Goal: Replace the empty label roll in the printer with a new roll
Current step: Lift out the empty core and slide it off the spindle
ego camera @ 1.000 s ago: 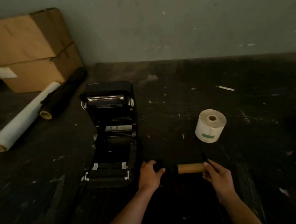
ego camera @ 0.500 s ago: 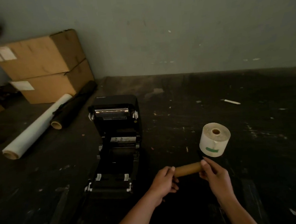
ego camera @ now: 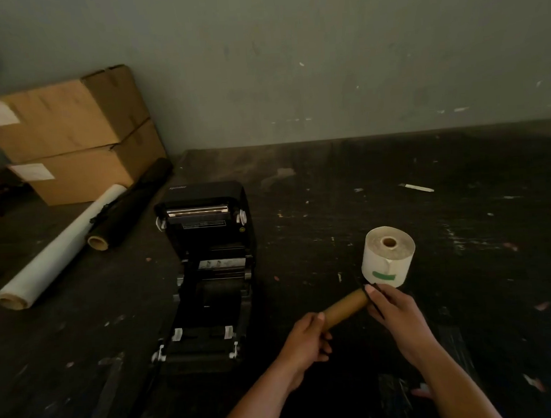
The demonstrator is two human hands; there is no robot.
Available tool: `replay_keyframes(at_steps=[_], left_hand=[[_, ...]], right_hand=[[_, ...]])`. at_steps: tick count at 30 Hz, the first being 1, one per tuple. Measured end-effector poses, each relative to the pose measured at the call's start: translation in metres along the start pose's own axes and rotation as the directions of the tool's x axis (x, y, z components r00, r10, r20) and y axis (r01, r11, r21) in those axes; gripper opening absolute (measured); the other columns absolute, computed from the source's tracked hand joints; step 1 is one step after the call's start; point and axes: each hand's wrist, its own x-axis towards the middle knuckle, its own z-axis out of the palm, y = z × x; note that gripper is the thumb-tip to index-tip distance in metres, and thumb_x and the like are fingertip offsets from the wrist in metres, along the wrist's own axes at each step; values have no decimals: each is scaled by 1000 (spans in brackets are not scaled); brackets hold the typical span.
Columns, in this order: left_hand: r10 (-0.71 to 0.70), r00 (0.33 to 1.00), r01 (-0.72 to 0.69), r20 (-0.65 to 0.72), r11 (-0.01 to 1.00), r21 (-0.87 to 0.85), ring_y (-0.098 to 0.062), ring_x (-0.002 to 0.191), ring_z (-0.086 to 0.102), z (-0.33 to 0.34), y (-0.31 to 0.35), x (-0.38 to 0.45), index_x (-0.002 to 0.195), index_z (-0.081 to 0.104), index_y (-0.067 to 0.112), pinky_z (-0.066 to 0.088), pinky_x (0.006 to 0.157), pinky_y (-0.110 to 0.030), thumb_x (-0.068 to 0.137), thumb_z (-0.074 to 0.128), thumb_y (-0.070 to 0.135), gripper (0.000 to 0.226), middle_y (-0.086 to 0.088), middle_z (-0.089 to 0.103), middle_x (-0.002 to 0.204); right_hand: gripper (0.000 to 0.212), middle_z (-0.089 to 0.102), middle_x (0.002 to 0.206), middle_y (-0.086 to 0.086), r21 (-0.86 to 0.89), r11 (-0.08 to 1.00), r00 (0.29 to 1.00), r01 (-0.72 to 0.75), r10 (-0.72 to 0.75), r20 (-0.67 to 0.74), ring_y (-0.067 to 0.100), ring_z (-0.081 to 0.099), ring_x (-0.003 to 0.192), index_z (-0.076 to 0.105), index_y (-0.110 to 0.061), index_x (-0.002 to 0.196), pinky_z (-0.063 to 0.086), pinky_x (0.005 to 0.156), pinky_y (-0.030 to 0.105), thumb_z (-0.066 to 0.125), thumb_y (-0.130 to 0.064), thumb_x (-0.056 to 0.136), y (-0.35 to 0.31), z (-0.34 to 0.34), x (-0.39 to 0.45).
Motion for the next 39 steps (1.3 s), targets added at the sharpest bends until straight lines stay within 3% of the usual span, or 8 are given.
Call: replay_keyframes(at_steps=[4,12,16,20,25,29,34,39], left_hand=[[25,999,-26,36,1000,13,-9,75,58,-7,-5,-6,113,59,22,50,69,-24,98,47,36,24,-1,60,94],[-19,999,19,-37,1000,9,-12,84,67,-11,-16,-8,102,67,30,53,68,-26,86,65,39,19,-2,67,103],[4,996,1,-94,999,50,-12,86,68,-17,-24,-7,99,68,32,52,67,-25,84,69,36,16,-2,67,107],[59,991,-33,-124,979,199,-11,90,66,-19,-32,-6,101,64,32,49,71,-24,84,69,27,18,1,65,106],[215,958,-73,-188,821,567,0,89,55,-10,-36,-1,108,59,31,40,67,-14,85,68,26,25,9,58,109],[282,937,-46,-205,683,729,-5,99,56,-1,-38,3,120,58,26,44,81,-20,86,67,27,35,7,59,116],[308,935,-20,-176,540,841,-14,105,58,4,-42,3,122,59,23,51,88,-30,88,64,32,36,3,56,119],[302,943,-35,-142,513,858,-14,109,56,3,-43,3,126,56,23,49,91,-30,88,64,34,41,3,55,123]], right_hand=[[12,62,110,9,6,999,998,-41,42,-43,23,57,108,64,-20,97,42,103,47,54,-23,92,10,-6,-1],[19,64,115,16,278,921,933,-273,324,-155,33,60,112,62,-14,105,44,100,53,54,-28,93,30,-29,-23],[40,61,121,15,307,886,879,-348,422,-223,36,59,111,50,-17,130,47,90,62,54,-31,93,30,-47,-31],[44,56,125,17,335,872,853,-358,451,-263,35,60,111,46,-15,135,53,81,58,53,-27,93,33,-64,-35],[40,60,121,19,228,910,863,-347,405,-302,31,63,106,49,-9,131,51,92,49,52,-22,94,41,-74,-31],[27,65,108,19,36,919,881,-392,386,-275,30,66,98,59,-4,114,53,90,47,52,-21,94,45,-74,-28],[26,69,94,14,-216,903,909,-371,305,-285,25,70,81,61,-11,107,57,78,41,52,-31,94,56,-66,-23],[19,71,83,10,-350,868,923,-353,261,-283,23,71,76,63,-18,87,58,79,43,53,-33,93,62,-65,-21]])
